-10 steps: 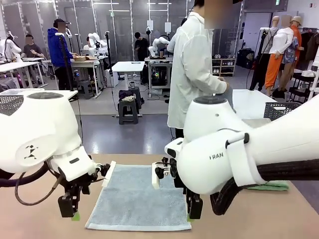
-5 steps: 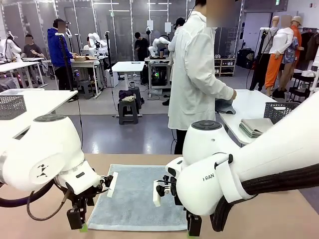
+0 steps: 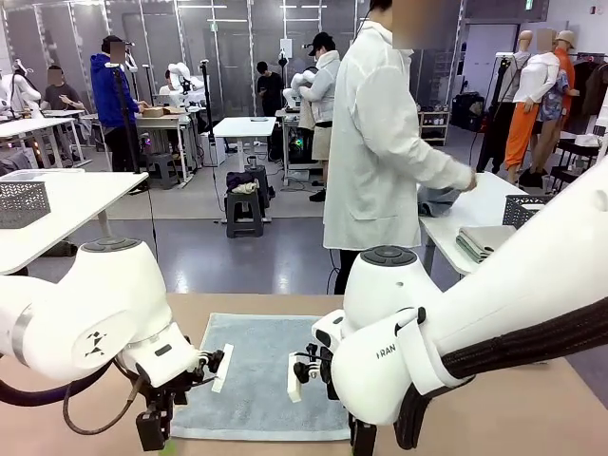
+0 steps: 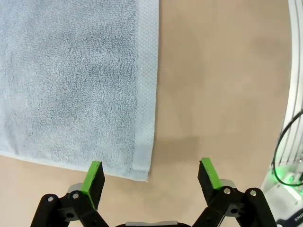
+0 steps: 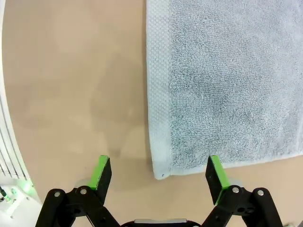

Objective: Fold the towels and place them in the basket.
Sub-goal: When a person lays out a Towel with hook on the table, fold it in half twice.

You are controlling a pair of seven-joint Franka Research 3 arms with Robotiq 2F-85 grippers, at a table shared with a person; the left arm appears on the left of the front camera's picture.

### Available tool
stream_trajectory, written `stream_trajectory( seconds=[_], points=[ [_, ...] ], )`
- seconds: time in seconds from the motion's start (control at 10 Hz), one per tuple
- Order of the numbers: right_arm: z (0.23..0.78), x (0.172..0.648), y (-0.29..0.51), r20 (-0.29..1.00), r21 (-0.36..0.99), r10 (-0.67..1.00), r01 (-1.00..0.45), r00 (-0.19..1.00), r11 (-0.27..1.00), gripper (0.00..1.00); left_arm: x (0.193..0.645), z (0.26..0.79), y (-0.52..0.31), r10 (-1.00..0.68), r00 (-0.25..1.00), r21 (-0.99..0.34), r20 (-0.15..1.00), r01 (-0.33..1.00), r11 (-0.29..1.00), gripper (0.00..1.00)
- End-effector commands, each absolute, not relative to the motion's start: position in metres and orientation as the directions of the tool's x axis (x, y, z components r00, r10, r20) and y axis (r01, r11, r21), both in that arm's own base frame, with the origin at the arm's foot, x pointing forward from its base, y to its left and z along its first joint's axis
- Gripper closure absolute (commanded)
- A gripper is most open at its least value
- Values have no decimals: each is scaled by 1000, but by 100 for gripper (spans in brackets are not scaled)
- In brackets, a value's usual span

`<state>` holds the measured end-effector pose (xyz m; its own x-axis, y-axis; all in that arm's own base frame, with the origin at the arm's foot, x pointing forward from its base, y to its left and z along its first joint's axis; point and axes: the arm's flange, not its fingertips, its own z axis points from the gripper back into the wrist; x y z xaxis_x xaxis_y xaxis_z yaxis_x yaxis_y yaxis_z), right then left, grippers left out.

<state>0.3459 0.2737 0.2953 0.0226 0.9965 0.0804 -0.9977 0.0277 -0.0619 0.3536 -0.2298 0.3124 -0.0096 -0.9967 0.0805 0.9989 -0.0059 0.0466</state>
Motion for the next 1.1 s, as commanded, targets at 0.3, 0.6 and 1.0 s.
stream_trajectory(
  seconds=[0.3,0.6,1.0],
  points=[
    [290,352,278,71,-66,997,-997,43,47,0,359,298,-224,-997,-57,60,57,997,-54,0],
    [290,355,277,69,-61,997,-997,44,48,0,362,296,-222,-997,-56,59,56,997,-52,0],
    [284,361,275,76,-50,997,-998,35,38,9,368,294,-222,-996,-61,72,61,996,-57,20]
  ],
)
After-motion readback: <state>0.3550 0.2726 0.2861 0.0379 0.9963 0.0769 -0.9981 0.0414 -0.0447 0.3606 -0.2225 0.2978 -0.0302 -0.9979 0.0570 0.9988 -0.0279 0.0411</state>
